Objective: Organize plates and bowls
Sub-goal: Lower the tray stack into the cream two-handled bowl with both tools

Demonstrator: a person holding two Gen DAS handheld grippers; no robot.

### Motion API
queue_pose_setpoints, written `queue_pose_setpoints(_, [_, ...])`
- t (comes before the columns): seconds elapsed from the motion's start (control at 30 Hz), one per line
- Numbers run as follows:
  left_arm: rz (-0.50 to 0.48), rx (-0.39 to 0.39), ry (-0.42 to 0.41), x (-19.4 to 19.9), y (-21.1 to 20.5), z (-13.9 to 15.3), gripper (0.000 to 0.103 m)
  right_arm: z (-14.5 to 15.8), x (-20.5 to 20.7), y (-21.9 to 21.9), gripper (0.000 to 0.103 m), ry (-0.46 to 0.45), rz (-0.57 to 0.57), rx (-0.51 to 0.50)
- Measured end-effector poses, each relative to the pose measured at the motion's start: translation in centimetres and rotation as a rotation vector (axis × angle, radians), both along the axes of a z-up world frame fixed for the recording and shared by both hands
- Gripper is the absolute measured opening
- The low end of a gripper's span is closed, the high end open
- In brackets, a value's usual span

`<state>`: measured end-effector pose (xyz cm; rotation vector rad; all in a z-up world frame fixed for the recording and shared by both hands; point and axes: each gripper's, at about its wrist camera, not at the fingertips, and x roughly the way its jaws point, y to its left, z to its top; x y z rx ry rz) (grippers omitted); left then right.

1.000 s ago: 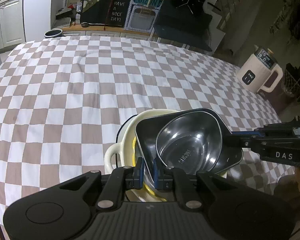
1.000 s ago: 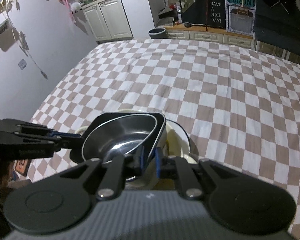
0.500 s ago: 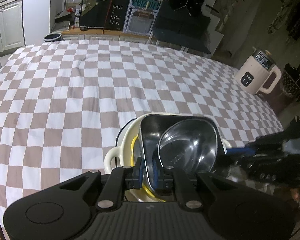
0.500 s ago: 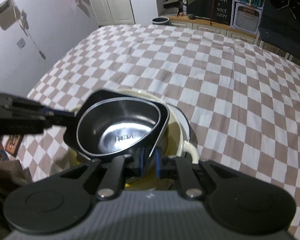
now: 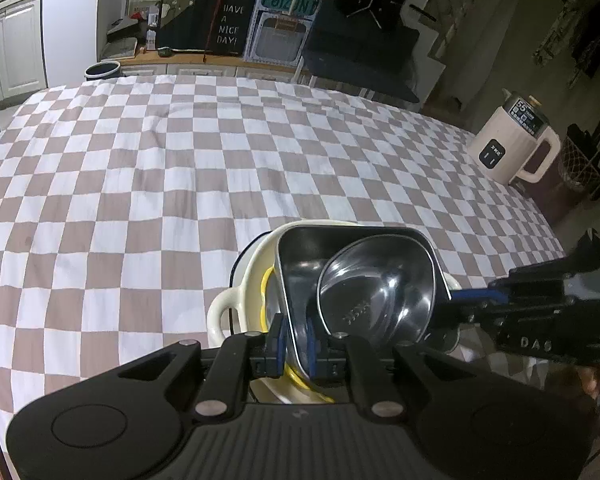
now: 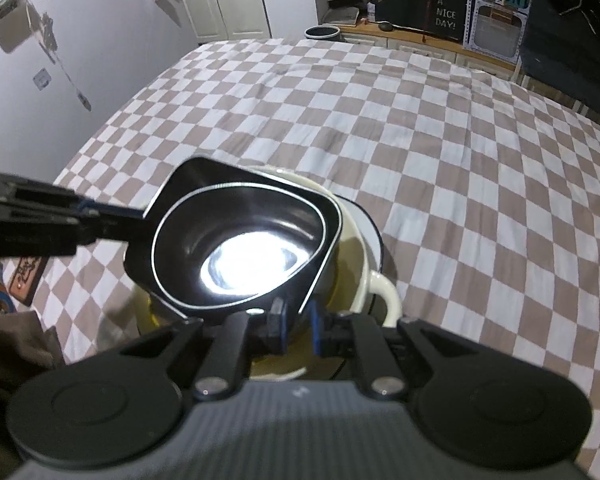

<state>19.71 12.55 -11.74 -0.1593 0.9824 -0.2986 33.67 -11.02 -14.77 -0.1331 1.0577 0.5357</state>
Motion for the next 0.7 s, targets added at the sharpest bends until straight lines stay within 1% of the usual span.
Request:
queue_pose_setpoints(0.57, [-0.002, -0.012, 0.009, -0.20, 0.04, 0.17, 0.013, 0.37, -0.07, 0.13, 0.014, 0.003, -0.008, 0.004])
queue_pose_setpoints(0.7, [0.000, -0.012, 0.016, -0.37, 0.04, 0.36, 0.017, 0.28, -0.13, 0.23, 0.017, 0.009, -0.007, 0.002])
